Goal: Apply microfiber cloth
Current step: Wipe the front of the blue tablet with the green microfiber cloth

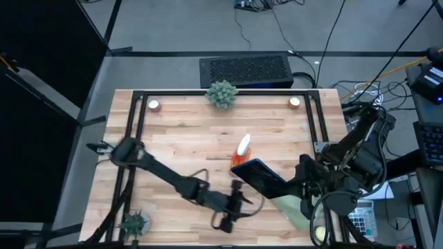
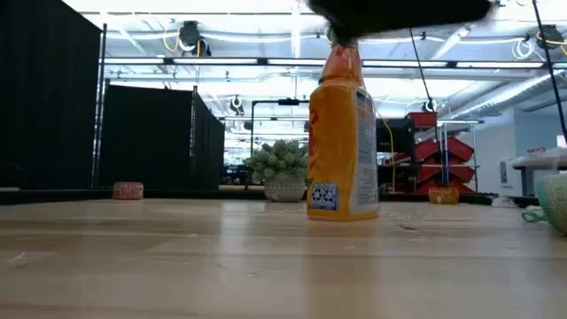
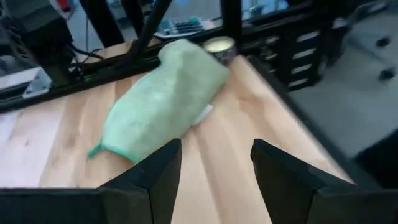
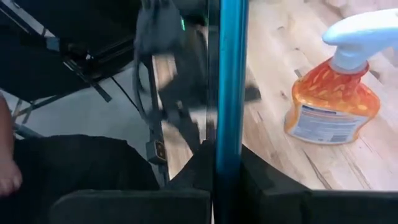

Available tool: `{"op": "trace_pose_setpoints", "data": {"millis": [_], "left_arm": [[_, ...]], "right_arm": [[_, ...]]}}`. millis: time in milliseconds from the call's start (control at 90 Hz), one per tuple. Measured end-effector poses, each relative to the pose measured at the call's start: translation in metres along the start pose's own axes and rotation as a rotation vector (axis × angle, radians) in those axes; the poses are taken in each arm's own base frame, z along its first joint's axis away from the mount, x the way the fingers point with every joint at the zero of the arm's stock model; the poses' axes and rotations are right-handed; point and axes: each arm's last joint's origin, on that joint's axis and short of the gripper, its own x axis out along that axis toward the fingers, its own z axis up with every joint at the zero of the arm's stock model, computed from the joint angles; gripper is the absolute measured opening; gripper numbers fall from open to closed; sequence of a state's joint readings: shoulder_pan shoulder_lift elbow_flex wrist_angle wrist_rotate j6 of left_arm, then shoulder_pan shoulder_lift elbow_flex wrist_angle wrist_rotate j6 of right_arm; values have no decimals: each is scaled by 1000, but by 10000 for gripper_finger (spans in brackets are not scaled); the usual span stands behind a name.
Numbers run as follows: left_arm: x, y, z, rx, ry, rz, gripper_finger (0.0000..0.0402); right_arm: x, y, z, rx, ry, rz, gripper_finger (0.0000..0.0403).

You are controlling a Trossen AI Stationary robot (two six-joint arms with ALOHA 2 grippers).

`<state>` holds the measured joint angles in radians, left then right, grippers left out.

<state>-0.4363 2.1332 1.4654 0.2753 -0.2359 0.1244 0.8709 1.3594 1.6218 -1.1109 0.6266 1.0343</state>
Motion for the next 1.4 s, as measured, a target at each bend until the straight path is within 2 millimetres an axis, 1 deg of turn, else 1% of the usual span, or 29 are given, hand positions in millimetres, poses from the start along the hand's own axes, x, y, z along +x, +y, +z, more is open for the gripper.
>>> {"op": "trace_pose_setpoints", "data": {"millis": [89, 189, 367, 511, 578, 689, 722, 789, 844, 911, 989, 1022, 1089, 1133, 1178, 1289, 1356, 1400], "left_arm": [[24, 12, -1, 26, -7, 34, 180], [48, 24, -4, 14, -23, 54, 180], [84, 42, -20, 1, -27, 21, 180], [107, 50, -36, -12, -30, -4, 180], [116, 52, -47, -14, -13, -5, 180], [128, 51, -69, -19, 37, -14, 180], [129, 50, -70, -19, 38, -16, 180], [131, 49, -74, -18, 50, -15, 172], [131, 49, -76, -18, 67, -17, 153], [131, 48, -77, -14, 95, -12, 108], [130, 48, -80, -9, 133, -5, 33], [128, 48, -77, -8, 138, -4, 19], [123, 45, -72, 0, 172, -16, 9], [118, 41, -64, 10, 178, -21, 4], [110, 37, -55, 26, 222, -31, 3], [88, 18, -32, 62, 288, -86, 1], [70, 10, -8, 81, 281, -110, 1], [53, 6, 12, 96, 293, -114, 1]], "right_arm": [[0, 0, 0, 0, 0, 0, 9], [0, 0, 0, 0, 0, -1, 9], [0, 0, 0, -5, 0, -2, 9], [1, 0, -1, -17, 8, -15, 10], [3, -1, -3, -27, 18, -32, 10], [7, 1, -5, -38, 28, -47, 10], [7, 1, -6, -39, 29, -48, 10], [7, 1, -6, -37, 28, -48, 10], [7, 1, -6, -37, 27, -48, 10], [7, 1, -6, -37, 28, -49, 10], [7, 1, -6, -38, 27, -50, 10], [7, 1, -6, -39, 26, -51, 10], [7, 0, -6, -33, 28, -56, 10], [7, -1, -6, -25, 31, -62, 10], [7, -2, -7, -18, 35, -71, 10], [10, -5, -11, -7, 61, -130, 10], [14, -6, -15, -7, 81, -177, 9], [17, -7, -18, -6, 93, -214, 9]]}}
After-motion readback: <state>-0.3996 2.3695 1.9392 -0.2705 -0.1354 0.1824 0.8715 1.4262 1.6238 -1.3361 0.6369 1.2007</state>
